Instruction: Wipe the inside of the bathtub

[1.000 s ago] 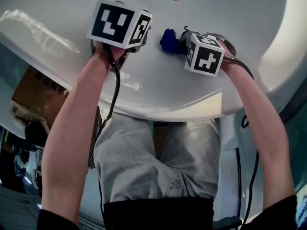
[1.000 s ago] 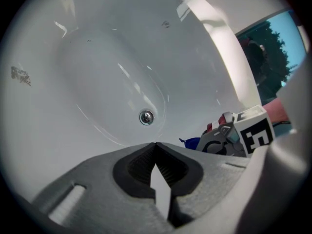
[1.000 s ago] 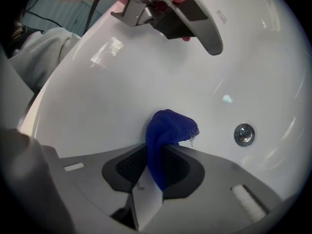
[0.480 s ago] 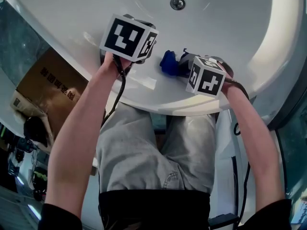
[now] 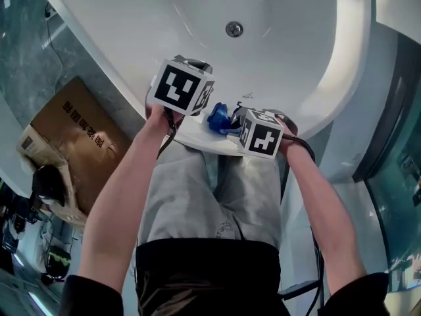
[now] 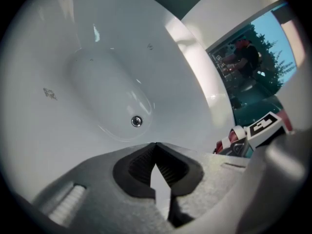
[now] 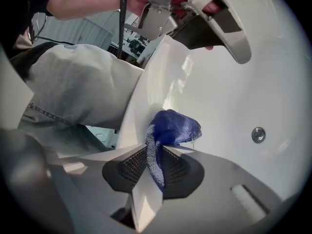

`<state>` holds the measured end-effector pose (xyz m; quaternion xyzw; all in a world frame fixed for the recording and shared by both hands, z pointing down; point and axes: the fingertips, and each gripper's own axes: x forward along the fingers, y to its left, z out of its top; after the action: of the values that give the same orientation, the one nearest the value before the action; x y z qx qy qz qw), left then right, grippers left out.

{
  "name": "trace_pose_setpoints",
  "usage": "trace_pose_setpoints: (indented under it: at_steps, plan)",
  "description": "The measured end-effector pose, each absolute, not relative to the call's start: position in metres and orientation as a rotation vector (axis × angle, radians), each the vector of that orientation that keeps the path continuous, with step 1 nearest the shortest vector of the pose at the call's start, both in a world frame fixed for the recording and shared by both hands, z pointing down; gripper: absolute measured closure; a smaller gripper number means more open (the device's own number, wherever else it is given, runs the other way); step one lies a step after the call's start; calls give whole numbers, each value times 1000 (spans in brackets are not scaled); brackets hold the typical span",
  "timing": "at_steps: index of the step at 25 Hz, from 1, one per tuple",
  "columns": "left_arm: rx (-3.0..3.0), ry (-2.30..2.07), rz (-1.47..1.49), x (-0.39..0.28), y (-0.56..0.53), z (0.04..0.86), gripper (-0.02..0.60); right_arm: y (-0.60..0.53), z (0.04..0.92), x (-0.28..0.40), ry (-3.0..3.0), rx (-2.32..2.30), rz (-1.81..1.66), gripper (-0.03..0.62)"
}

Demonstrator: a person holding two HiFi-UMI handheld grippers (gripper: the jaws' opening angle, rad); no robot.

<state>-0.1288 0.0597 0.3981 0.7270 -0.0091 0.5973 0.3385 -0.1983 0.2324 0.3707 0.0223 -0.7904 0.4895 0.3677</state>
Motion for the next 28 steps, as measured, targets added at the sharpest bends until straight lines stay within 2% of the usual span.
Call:
trace_pose_setpoints:
  at_steps: [7,14,28]
  plan:
    - [1891,-70,1513,-130,67,349,577,234,327,-213,-2018,67,1311,502]
    - [1979,-88,1471,-122,58,296,577,207,283,-210,-2043,343,1505,502]
    - [2244,-356,1211,-101,-22,155,577,88,159,-98,-2063,1152,1395,502]
